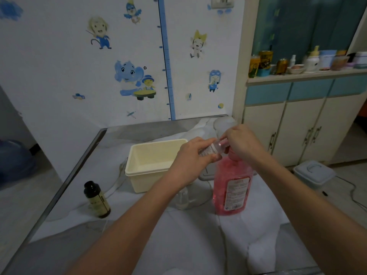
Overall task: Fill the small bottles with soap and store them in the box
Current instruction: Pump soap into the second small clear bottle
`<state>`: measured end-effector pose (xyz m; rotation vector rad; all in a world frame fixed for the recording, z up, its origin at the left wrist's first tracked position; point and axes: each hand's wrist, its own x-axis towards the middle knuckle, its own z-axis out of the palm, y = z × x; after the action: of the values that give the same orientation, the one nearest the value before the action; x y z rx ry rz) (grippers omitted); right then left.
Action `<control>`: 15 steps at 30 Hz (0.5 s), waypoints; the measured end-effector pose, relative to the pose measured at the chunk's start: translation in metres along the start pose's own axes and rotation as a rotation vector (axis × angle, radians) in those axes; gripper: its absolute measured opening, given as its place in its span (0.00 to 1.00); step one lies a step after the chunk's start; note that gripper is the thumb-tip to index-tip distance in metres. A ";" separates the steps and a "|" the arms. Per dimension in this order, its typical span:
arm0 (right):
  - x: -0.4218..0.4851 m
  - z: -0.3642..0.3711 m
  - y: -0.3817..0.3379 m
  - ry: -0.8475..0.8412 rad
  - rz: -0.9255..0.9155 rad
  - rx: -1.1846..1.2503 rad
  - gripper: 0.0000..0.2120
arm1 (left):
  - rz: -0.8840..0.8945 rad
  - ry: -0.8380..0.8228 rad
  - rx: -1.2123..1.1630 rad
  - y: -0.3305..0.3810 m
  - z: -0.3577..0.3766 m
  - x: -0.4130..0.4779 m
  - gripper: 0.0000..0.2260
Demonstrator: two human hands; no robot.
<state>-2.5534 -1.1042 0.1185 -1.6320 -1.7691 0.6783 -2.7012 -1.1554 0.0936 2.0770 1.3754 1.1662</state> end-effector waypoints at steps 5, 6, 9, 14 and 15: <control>0.001 0.006 0.006 0.004 0.007 0.103 0.06 | -0.012 0.011 0.012 -0.004 0.005 -0.003 0.14; 0.001 0.005 0.003 0.011 0.009 0.078 0.07 | -0.014 0.009 0.007 -0.004 0.005 -0.003 0.14; 0.000 0.000 0.000 -0.038 0.047 0.126 0.10 | -0.012 0.008 -0.015 -0.002 0.002 -0.002 0.14; 0.006 -0.003 0.000 -0.024 0.062 0.352 0.12 | 0.006 0.004 0.004 0.002 -0.003 0.001 0.14; 0.006 -0.003 0.001 -0.019 0.053 0.328 0.12 | 0.004 0.002 0.001 0.002 -0.003 0.001 0.14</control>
<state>-2.5506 -1.0979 0.1199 -1.4551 -1.5355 0.9560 -2.7022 -1.1559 0.0973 2.0801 1.3741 1.1701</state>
